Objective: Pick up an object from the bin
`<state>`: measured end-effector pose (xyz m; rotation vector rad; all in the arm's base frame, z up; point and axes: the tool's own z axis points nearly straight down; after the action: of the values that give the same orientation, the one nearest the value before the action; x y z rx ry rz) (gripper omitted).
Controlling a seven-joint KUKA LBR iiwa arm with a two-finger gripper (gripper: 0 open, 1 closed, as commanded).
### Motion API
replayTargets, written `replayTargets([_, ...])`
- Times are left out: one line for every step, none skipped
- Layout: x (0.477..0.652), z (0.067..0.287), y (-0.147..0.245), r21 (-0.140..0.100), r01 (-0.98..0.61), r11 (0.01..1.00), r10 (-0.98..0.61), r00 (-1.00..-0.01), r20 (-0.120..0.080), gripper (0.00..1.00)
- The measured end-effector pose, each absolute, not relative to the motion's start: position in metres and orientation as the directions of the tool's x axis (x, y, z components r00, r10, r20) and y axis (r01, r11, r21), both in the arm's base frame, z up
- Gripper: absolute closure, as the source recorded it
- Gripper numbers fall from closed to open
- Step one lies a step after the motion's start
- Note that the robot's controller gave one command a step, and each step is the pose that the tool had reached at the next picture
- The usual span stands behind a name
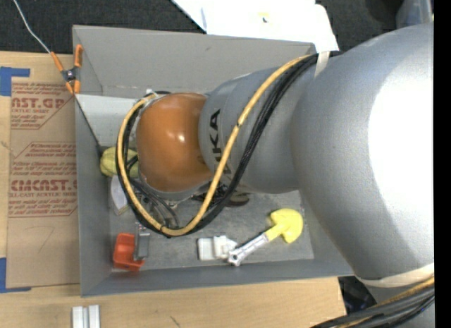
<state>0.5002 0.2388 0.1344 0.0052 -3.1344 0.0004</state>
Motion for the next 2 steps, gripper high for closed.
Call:
replayTargets([0.503,0.139,0.238,0.002,0.000,1.000,0.000,-1.000,0.000,0.00])
replayTargets([0.483,0.079,0.224,0.003,-0.277,0.961,-0.277,-0.961,0.000,0.00])
